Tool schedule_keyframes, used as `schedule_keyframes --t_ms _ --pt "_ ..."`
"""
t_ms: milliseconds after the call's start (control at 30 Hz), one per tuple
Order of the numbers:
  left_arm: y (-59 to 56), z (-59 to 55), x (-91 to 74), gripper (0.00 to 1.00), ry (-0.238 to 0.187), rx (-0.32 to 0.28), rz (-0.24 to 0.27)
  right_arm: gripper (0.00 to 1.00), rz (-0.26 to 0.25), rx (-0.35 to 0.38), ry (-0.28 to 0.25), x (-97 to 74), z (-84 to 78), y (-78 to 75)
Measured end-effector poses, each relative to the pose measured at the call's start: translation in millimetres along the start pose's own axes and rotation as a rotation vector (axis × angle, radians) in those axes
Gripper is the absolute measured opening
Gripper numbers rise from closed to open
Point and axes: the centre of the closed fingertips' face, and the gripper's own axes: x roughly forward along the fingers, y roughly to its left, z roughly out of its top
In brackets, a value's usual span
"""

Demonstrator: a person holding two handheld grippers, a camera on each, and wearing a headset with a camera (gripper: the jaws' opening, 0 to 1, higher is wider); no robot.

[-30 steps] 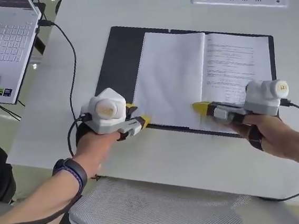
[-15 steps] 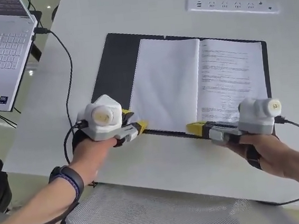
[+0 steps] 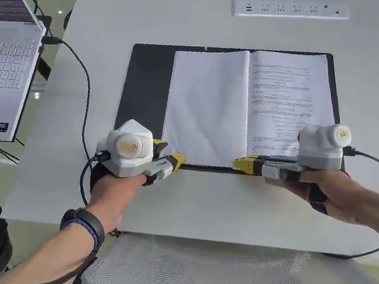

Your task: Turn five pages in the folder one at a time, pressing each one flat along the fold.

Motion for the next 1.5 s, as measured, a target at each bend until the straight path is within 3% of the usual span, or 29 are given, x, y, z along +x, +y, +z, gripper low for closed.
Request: schedule_keyframes --t_ms 367,667,1100,1500 --pt "-3.9 0.0 -1.4 0.35 0.033 0.014 -0.020 0.01 -0.012 0.029 0.002 -4.4 -0.9 5.8" --pt "-6.3 18.5 -12.7 0.44 0.006 0.027 -0.025 0.14 -0.039 0.006 -0.015 -19.7 9.4 11.7" --pt "-12.2 40.8 -32.3 0.49 -0.032 0.073 -0.031 0.24 -0.147 -0.085 -0.090 -64.2 36.9 2.4" --pt "-20.8 45.2 -53.8 0.55 -0.044 0.125 -0.042 0.33 -0.262 -0.179 -0.133 -120.7 51.5 -1.6"
